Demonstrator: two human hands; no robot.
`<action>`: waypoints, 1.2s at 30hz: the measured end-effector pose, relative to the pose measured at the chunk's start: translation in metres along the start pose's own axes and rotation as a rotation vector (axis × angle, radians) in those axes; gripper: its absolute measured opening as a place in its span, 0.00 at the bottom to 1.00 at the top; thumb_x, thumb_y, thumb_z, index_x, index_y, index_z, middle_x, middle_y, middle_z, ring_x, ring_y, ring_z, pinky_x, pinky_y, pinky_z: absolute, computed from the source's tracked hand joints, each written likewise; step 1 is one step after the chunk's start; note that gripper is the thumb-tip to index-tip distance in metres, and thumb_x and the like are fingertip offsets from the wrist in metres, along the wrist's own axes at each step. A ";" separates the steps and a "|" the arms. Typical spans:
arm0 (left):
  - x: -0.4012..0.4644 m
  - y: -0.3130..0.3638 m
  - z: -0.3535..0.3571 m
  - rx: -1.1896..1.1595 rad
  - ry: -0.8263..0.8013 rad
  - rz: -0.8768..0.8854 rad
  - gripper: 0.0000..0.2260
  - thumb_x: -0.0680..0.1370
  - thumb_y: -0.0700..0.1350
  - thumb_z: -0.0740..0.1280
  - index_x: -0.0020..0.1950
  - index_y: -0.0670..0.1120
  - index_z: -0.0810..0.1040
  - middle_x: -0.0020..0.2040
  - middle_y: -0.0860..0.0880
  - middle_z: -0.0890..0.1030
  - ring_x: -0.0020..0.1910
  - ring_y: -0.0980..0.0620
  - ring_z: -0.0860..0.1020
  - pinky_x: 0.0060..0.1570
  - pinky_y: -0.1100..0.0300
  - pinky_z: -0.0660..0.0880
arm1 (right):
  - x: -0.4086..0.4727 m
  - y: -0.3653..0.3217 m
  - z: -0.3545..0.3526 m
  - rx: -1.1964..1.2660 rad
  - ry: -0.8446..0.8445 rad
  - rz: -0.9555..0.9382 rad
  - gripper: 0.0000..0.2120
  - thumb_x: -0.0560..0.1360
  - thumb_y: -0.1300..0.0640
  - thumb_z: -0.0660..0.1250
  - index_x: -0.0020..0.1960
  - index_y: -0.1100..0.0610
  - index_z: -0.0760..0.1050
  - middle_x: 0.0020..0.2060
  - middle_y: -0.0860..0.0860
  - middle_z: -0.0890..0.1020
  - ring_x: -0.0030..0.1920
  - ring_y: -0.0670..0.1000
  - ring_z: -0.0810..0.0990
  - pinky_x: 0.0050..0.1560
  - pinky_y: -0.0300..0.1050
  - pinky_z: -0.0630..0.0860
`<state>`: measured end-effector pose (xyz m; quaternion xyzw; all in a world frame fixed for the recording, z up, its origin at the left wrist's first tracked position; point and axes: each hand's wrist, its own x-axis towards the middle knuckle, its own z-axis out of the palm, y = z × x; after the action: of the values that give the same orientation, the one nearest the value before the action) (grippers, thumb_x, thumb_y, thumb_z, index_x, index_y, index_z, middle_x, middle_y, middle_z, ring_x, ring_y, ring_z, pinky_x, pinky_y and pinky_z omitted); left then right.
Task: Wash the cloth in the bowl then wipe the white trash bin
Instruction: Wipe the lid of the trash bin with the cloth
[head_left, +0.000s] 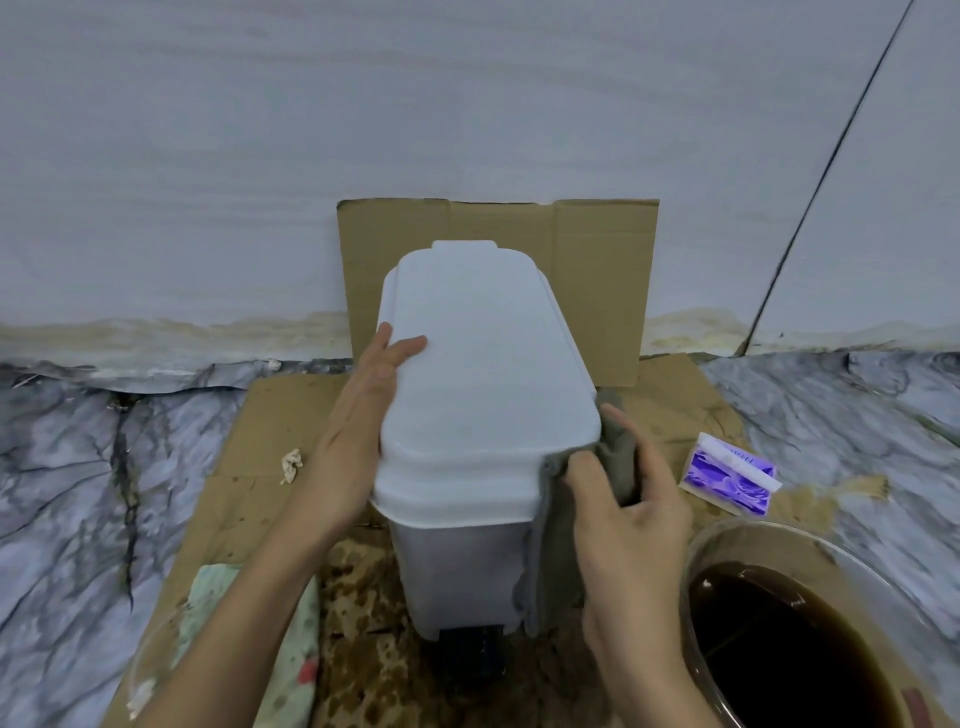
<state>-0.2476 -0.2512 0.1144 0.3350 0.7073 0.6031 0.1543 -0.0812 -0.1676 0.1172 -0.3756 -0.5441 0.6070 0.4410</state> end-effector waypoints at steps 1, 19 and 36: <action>0.000 0.002 -0.001 0.000 0.004 -0.004 0.17 0.81 0.58 0.50 0.64 0.65 0.72 0.69 0.75 0.58 0.72 0.69 0.56 0.75 0.53 0.53 | 0.006 -0.002 -0.003 0.047 -0.024 0.011 0.17 0.68 0.53 0.69 0.56 0.43 0.79 0.54 0.45 0.82 0.56 0.47 0.80 0.57 0.52 0.78; 0.033 0.067 0.011 0.811 -0.095 -0.050 0.24 0.83 0.52 0.45 0.78 0.49 0.46 0.79 0.54 0.45 0.77 0.56 0.42 0.74 0.57 0.39 | 0.008 -0.024 0.037 -0.380 -0.503 -0.231 0.11 0.79 0.50 0.59 0.51 0.33 0.74 0.59 0.29 0.66 0.61 0.31 0.63 0.58 0.27 0.59; 0.017 0.053 -0.036 0.591 -0.014 -0.075 0.22 0.83 0.48 0.49 0.77 0.52 0.49 0.75 0.62 0.47 0.74 0.65 0.45 0.74 0.64 0.42 | 0.029 0.004 0.101 -0.215 -0.657 -0.309 0.14 0.80 0.46 0.55 0.65 0.34 0.67 0.71 0.28 0.57 0.72 0.36 0.55 0.74 0.46 0.57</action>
<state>-0.2666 -0.2644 0.1764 0.3432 0.8630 0.3626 0.0773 -0.1856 -0.1736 0.1264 -0.1184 -0.7673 0.5610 0.2873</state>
